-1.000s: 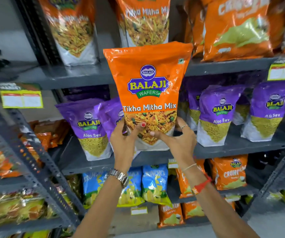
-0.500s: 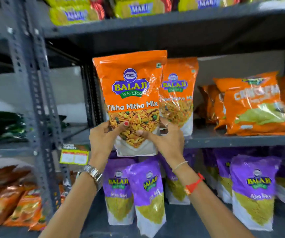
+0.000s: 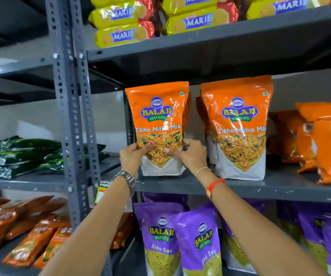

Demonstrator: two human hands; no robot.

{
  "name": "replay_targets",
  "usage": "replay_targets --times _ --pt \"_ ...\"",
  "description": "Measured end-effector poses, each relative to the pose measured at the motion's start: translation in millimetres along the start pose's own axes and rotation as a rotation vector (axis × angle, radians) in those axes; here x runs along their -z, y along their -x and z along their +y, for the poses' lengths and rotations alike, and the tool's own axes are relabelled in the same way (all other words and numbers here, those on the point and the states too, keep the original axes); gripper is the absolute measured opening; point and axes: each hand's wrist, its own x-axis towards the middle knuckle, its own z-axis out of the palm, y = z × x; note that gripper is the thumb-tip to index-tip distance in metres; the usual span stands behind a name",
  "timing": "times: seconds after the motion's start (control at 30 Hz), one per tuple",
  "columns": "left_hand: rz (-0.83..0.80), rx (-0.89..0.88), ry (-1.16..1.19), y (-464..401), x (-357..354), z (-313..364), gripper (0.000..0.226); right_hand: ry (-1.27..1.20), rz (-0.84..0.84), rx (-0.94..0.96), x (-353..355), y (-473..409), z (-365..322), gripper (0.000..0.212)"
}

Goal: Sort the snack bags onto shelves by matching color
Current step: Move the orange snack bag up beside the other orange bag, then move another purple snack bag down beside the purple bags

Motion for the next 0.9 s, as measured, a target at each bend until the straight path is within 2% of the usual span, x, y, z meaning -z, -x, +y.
replay_targets --times 0.07,0.2,0.37,0.47,0.53,0.6,0.73,0.83,0.9 --pt "0.005 0.021 -0.006 -4 -4 -4 0.030 -0.008 -0.010 -0.020 -4 -6 8 0.058" --pt "0.043 0.031 -0.035 -14 -11 -14 0.034 -0.038 -0.033 -0.046 -7 -10 21 0.050" --pt "0.094 0.027 -0.072 -19 -12 -20 0.048 -0.032 -0.038 -0.041 -9 -11 26 0.058" --pt "0.108 -0.035 -0.074 -6 -13 -18 0.063 -0.052 -0.073 -0.053 -7 1 17 0.052" --pt "0.155 -0.100 -0.025 10 -13 -19 0.073 -0.107 -0.018 -0.029 0 22 11 0.056" --pt "0.214 -0.185 0.059 32 -12 -23 0.070 -0.169 0.088 0.009 9 53 9 0.053" --pt "0.327 -0.311 0.162 84 -16 -62 0.056 -0.247 0.261 0.063 23 128 42 0.023" --pt "0.450 -0.348 0.135 120 -26 -109 0.047 -0.222 0.324 -0.092 22 175 102 0.023" --pt "0.468 -0.306 0.068 142 -33 -146 0.044 -0.203 0.335 -0.229 20 199 146 0.021"
